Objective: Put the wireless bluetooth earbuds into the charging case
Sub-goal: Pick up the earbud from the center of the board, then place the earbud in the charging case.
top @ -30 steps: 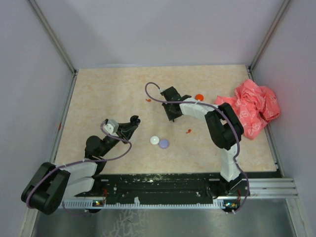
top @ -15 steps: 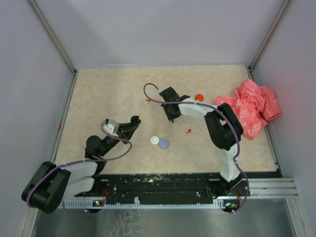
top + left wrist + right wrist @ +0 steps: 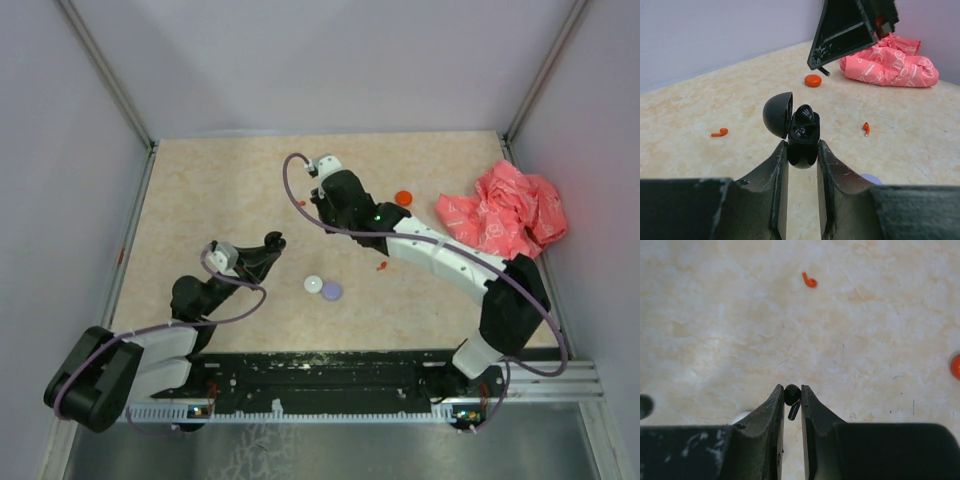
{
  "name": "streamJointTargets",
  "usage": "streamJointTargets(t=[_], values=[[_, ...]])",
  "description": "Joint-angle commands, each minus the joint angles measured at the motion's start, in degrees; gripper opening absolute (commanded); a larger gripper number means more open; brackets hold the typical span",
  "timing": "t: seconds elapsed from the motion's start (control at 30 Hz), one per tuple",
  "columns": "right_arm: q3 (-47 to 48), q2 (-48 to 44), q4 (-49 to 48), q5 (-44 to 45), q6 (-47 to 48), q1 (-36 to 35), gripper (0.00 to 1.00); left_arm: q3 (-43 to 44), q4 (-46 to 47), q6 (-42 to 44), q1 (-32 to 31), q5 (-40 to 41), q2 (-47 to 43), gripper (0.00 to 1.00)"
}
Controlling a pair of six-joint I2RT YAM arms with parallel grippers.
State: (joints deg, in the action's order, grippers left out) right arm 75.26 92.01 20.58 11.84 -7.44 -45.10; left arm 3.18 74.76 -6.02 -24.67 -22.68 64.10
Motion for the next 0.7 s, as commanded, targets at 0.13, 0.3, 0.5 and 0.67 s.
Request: streamJointTargets(t=[0.13, 0.3, 0.5, 0.67], values=[[-3.5, -11.7, -12.5, 4.9, 2.4, -8.5, 0.1, 1.8, 8.8, -1.4, -0.1, -3.9, 1.5, 0.0], [-6.8, -16.1, -19.2, 6.3, 3.6, -13.3, 0.1, 2.0, 13.4, -3.3, -0.1, -4.8, 2.8, 0.0], [-11.3, -18.8, -28.6, 6.3, 5.8, -17.9, 0.1, 3.0, 13.8, -3.9, -0.1, -5.1, 2.3, 0.0], [-14.3, -19.1, -35.9, 4.1, 7.6, -19.9, 0.1, 3.7, 14.1, -5.1, -0.1, -6.5, 2.4, 0.0]])
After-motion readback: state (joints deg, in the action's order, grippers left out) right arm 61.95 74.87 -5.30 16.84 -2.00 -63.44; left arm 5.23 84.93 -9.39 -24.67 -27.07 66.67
